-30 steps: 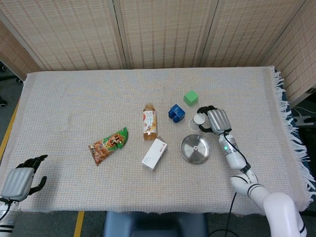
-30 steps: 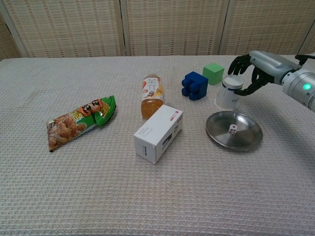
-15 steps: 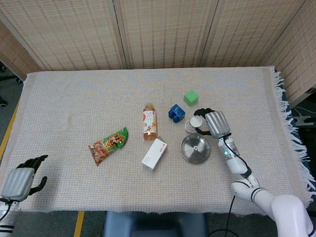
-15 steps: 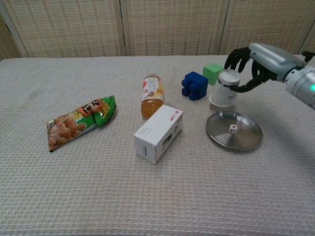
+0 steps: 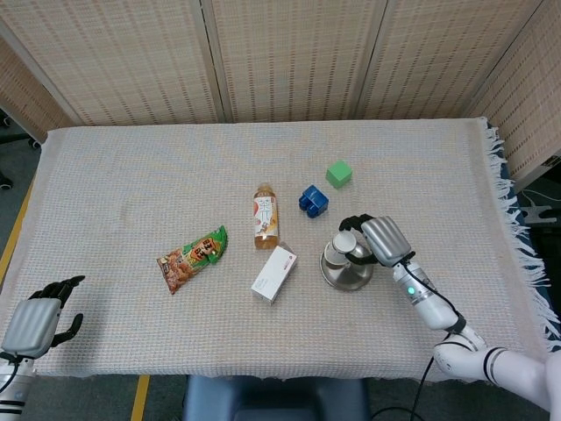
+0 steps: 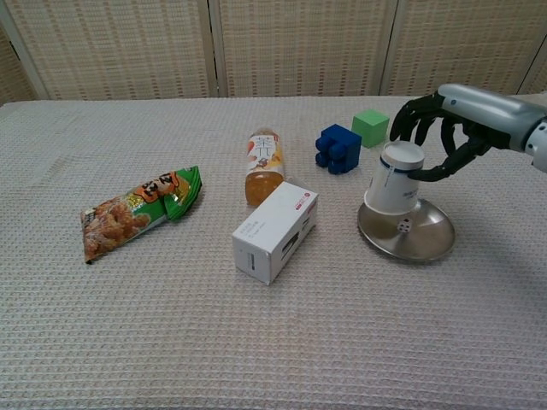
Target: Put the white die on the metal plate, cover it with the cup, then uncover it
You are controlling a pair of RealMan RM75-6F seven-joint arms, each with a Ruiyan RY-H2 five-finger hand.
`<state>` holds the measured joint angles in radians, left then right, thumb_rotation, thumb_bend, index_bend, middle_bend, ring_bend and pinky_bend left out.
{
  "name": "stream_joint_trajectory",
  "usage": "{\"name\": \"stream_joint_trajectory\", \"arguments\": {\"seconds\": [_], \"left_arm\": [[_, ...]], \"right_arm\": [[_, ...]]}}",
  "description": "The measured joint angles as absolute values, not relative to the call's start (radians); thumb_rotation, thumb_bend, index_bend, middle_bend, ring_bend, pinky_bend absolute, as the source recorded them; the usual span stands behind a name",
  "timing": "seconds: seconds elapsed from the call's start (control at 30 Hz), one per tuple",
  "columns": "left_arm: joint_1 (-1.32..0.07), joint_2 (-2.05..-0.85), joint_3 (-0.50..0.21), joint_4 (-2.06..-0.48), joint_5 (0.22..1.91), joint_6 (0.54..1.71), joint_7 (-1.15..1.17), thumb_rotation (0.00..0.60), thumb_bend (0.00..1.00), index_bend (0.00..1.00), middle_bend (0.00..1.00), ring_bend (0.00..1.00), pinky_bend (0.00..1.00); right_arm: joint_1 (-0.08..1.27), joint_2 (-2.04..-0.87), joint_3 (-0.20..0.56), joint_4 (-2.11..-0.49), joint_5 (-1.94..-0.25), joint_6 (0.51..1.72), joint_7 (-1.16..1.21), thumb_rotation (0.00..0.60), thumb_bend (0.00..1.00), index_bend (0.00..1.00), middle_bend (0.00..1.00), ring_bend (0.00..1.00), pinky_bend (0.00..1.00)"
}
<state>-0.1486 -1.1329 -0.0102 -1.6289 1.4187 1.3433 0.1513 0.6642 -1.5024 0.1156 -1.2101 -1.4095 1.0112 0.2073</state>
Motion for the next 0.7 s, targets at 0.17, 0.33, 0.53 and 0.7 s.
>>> {"name": "stream_joint_trajectory", "arguments": {"seconds": [0.17,0.33,0.53,0.7], "left_arm": [[-0.149,-1.133,-0.01,-1.63,1.418,1.343,0.152,0.6,0.4,0.16,0.23,0.23,0.38],[-0.148,-1.133,-0.009,-1.63,1.42,1.344,0.152,0.6,0.4,0.16,0.23,0.23,0.38],[-0.148,-1.132,-0.01,-1.629,1.418,1.344,0.149,0.6,0.4,0.16,0.23,0.23,0.38],[-0.147,-1.131,-0.01,-1.629,1.419,1.345,0.146,0.6,0.4,0.16,0.23,0.23,0.38]], "right_arm": [[0.665,-1.519,0.101,-1.169,-1.385,0.952,0.2,0.6,0.12,0.45,0.44,0.39,0.61],[0.67,-1.539,0.088,-1.135,-1.389,0.915,0.239,0.6,0.12,0.45,0.44,0.39,0.61],[0.681,-1.538,0.07,-1.134,-1.431,0.889,0.372,0.6,0.12,0.45,0.44,0.39,0.62],[0.694,-1.515,0.04,-1.151,-1.506,0.884,0.529,0.6,0.12,0.45,0.44,0.39,0.62]]}}
